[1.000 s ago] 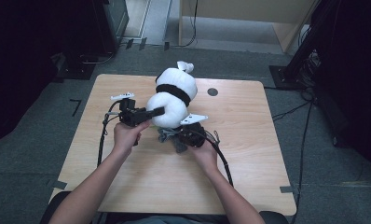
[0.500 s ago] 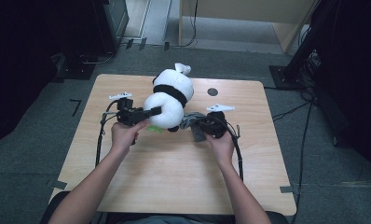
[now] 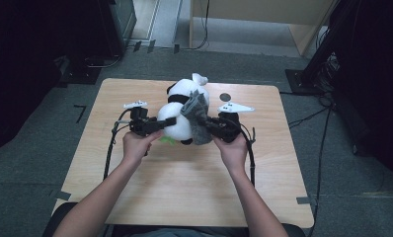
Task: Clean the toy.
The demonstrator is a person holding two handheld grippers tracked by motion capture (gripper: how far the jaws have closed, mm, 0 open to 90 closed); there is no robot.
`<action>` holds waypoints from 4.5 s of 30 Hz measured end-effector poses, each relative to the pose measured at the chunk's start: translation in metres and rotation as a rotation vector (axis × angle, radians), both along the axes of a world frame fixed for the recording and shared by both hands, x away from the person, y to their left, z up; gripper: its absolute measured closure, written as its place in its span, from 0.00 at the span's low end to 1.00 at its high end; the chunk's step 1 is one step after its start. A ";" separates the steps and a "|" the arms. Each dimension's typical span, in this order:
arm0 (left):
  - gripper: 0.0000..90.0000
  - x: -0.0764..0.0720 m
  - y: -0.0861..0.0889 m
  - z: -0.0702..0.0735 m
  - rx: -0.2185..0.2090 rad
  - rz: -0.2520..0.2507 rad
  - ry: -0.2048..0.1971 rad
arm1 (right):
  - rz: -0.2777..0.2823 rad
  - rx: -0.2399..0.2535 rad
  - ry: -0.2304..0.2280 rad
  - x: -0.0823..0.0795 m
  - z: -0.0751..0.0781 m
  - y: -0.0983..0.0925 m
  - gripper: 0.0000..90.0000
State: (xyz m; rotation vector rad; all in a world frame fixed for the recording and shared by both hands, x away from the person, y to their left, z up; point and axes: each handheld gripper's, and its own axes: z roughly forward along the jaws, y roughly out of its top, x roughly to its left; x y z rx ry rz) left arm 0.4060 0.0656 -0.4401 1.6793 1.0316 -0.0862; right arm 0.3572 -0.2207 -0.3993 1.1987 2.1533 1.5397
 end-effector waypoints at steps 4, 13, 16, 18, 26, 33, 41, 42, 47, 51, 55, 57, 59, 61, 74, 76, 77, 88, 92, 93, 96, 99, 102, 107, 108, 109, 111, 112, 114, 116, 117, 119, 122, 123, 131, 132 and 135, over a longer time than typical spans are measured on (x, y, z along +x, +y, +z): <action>0.51 -0.005 -0.007 0.003 -0.006 -0.014 -0.014 | 0.054 -0.017 0.006 -0.005 0.001 0.019 0.89; 0.51 -0.004 -0.004 0.004 0.031 0.001 -0.004 | 0.141 -0.056 -0.003 -0.015 -0.013 0.051 0.89; 0.51 -0.002 -0.001 0.004 0.008 0.010 0.008 | 0.167 -0.050 -0.001 -0.018 -0.016 0.058 0.89; 0.51 -0.002 0.001 0.004 -0.001 0.017 0.011 | 0.186 -0.056 -0.007 -0.019 -0.019 0.063 0.89; 0.51 0.002 0.004 0.002 -0.019 0.029 0.041 | 0.213 -0.136 -0.048 -0.025 -0.036 0.079 0.89; 0.51 0.001 0.008 0.007 -0.060 0.041 0.029 | 0.213 -0.220 -0.101 -0.025 -0.060 0.088 0.89; 0.51 0.000 0.009 0.010 -0.074 0.032 0.021 | 0.183 -0.224 -0.085 -0.017 -0.073 0.082 0.90; 0.51 0.000 0.009 0.010 -0.080 0.035 0.024 | 0.180 -0.231 -0.088 -0.016 -0.074 0.081 0.90; 0.51 0.001 0.012 0.011 -0.100 0.031 0.027 | 0.160 -0.253 -0.073 -0.010 -0.079 0.075 0.90; 0.51 0.002 0.013 0.010 -0.114 0.020 0.036 | 0.131 -0.252 -0.039 -0.004 -0.082 0.066 0.90; 0.51 0.004 0.014 0.007 -0.109 0.008 0.048 | 0.109 -0.234 -0.001 0.001 -0.085 0.058 0.90; 0.51 0.004 0.013 0.007 -0.102 0.005 0.047 | 0.106 -0.246 0.001 0.002 -0.086 0.057 0.90; 0.51 0.003 0.012 0.007 -0.097 0.003 0.042 | 0.102 -0.259 0.000 0.003 -0.086 0.056 0.90; 0.51 0.004 0.013 0.007 -0.098 0.001 0.039 | 0.097 -0.263 -0.002 0.004 -0.086 0.054 0.90; 0.50 0.007 0.018 0.008 -0.111 -0.023 0.061 | -0.021 -0.277 0.012 0.015 -0.078 0.021 0.90; 0.50 0.006 0.019 0.008 -0.107 -0.029 0.061 | -0.051 -0.255 0.020 0.017 -0.074 0.010 0.90; 0.50 0.006 0.019 0.008 -0.102 -0.031 0.059 | -0.067 -0.246 0.024 0.017 -0.072 0.005 0.90; 0.50 0.008 0.019 0.005 -0.074 -0.066 0.049 | -0.159 -0.125 0.078 0.027 -0.062 -0.039 0.89; 0.50 0.008 0.019 0.003 -0.067 -0.068 0.047 | -0.161 -0.120 0.101 0.029 -0.060 -0.044 0.89; 0.50 0.009 0.020 0.003 -0.072 -0.070 0.047 | -0.167 -0.117 0.096 0.029 -0.059 -0.045 0.89; 0.50 0.009 0.024 0.005 -0.086 -0.056 0.039 | -0.175 -0.103 0.094 0.028 -0.050 -0.052 0.89; 0.50 0.010 0.030 0.007 -0.068 -0.039 0.018 | -0.178 -0.097 0.099 0.027 -0.041 -0.060 0.89; 0.50 0.012 0.037 0.008 -0.075 -0.017 0.012 | -0.193 -0.077 0.087 0.025 -0.035 -0.069 0.89; 0.50 0.015 0.049 0.012 -0.037 0.018 -0.015 | -0.214 -0.084 0.100 0.024 -0.031 -0.080 0.89; 0.50 0.015 0.051 0.012 -0.035 0.027 -0.018 | -0.218 -0.082 0.101 0.024 -0.031 -0.082 0.88; 0.50 0.016 0.054 0.012 -0.031 0.034 -0.020 | -0.221 -0.076 0.105 0.025 -0.031 -0.084 0.88; 0.50 0.018 0.059 0.011 -0.026 0.049 -0.024 | -0.225 -0.077 0.110 0.025 -0.031 -0.088 0.88; 0.50 0.018 0.061 0.011 -0.022 0.057 -0.026 | -0.228 -0.077 0.115 0.026 -0.030 -0.090 0.88; 0.50 0.020 0.067 0.010 -0.009 0.070 -0.027 | -0.236 -0.080 0.122 0.026 -0.030 -0.094 0.88; 0.50 0.021 0.072 0.010 0.006 0.081 -0.027 | -0.242 -0.072 0.136 0.026 -0.030 -0.099 0.88; 0.50 0.022 0.075 0.010 0.017 0.088 -0.028 | -0.246 -0.066 0.141 0.026 -0.030 -0.102 0.88; 0.50 0.021 0.079 0.010 0.050 0.092 -0.044 | -0.255 -0.069 0.150 0.026 -0.031 -0.107 0.88; 0.50 0.022 0.088 0.009 0.082 0.111 -0.054 | -0.273 -0.076 0.161 0.027 -0.032 -0.114 0.88; 0.50 0.023 0.090 0.008 0.098 0.118 -0.060 | -0.279 -0.075 0.164 0.027 -0.033 -0.117 0.88; 0.50 0.030 0.105 -0.003 0.137 0.144 -0.042 | -0.323 -0.087 0.192 0.028 -0.043 -0.138 0.88; 0.50 0.031 0.107 -0.003 0.141 0.147 -0.042 | -0.329 -0.092 0.200 0.029 -0.045 -0.140 0.88; 0.50 0.033 0.113 -0.006 0.145 0.161 -0.035 | -0.348 -0.106 0.225 0.030 -0.051 -0.146 0.88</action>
